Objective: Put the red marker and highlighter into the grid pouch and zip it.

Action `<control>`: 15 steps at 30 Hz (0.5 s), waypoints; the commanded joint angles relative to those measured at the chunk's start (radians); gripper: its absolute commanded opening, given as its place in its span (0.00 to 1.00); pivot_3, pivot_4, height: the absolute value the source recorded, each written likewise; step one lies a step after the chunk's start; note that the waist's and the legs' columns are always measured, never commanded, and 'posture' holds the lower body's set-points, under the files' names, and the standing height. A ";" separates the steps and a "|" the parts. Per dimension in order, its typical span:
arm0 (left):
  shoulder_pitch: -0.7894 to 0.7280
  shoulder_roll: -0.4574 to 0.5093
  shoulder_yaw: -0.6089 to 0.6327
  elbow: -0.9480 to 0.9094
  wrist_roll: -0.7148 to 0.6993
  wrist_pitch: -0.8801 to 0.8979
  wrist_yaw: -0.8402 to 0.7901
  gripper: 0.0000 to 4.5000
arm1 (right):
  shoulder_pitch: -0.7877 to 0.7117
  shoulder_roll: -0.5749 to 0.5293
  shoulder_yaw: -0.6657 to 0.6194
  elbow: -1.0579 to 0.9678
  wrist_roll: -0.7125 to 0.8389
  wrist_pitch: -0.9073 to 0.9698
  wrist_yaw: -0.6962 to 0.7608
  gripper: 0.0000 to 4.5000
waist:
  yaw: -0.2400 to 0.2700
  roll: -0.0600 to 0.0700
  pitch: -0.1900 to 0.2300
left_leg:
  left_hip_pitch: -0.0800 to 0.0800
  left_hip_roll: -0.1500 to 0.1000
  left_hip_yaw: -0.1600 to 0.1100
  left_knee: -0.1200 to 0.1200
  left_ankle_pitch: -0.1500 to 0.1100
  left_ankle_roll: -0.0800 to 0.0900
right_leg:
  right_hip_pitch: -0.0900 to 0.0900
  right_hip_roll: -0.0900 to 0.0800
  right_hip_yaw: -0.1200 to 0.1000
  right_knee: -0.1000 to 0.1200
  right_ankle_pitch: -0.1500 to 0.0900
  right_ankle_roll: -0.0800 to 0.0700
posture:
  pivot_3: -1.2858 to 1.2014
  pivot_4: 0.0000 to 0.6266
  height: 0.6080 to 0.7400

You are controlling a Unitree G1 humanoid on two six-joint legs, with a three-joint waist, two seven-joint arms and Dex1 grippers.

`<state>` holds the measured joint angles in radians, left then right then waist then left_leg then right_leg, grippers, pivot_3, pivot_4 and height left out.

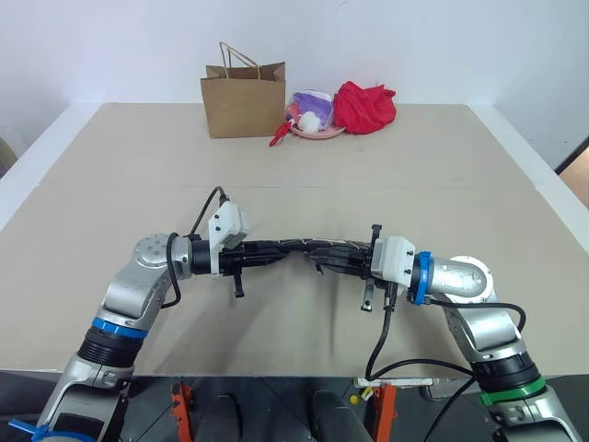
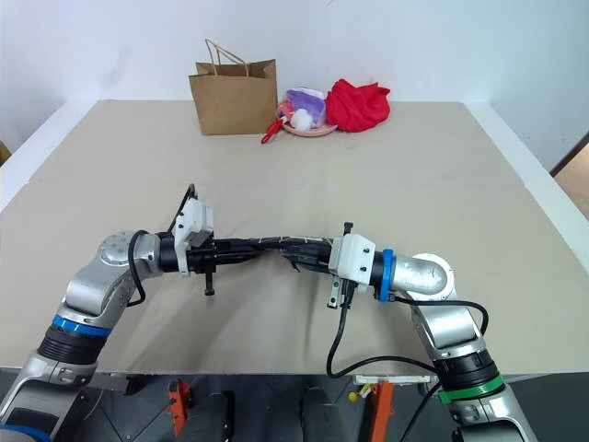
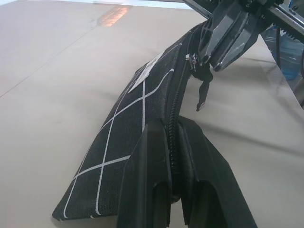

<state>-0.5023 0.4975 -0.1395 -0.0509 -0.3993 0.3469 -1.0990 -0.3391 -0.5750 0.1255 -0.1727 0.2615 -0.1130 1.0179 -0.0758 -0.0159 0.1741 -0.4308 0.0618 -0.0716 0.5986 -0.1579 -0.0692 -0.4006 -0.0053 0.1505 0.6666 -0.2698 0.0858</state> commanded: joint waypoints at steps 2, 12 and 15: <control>-0.021 -0.001 0.014 -0.016 0.002 -0.025 0.003 0.00 | 0.003 0.000 -0.093 -0.050 0.062 0.063 -0.071 0.01 | 0.001 0.000 0.000 | 0.000 0.000 0.000 0.000 0.000 0.000 | 0.000 0.000 0.000 0.000 0.000 0.000 | 0.52 0.24 1.00; -0.015 0.006 0.020 -0.005 0.008 -0.037 0.001 0.00 | 0.136 -0.108 -0.295 -0.082 0.085 0.097 -0.120 0.01 | -0.001 0.000 0.000 | 0.000 0.000 0.000 0.000 0.000 0.000 | 0.000 0.000 0.000 0.000 0.000 0.000 | 0.52 0.24 1.00; -0.012 0.009 0.018 -0.001 0.012 -0.042 -0.001 0.00 | 0.177 -0.133 -0.355 -0.060 0.068 0.073 -0.137 0.01 | 0.002 0.000 0.000 | 0.000 0.000 0.000 0.000 0.000 0.000 | 0.000 0.000 0.000 0.000 0.000 0.000 | 0.52 0.24 1.00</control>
<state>-0.5079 0.4945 -0.1424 -0.0450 -0.3898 0.3247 -1.0983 -0.1649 -0.6887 -0.1567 -0.2283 0.3290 -0.0162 0.9082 -0.0737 -0.0158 0.1741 -0.4307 0.0616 -0.0716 0.5990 -0.1579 -0.0691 -0.4000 -0.0055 0.1505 0.6667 -0.2698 0.0858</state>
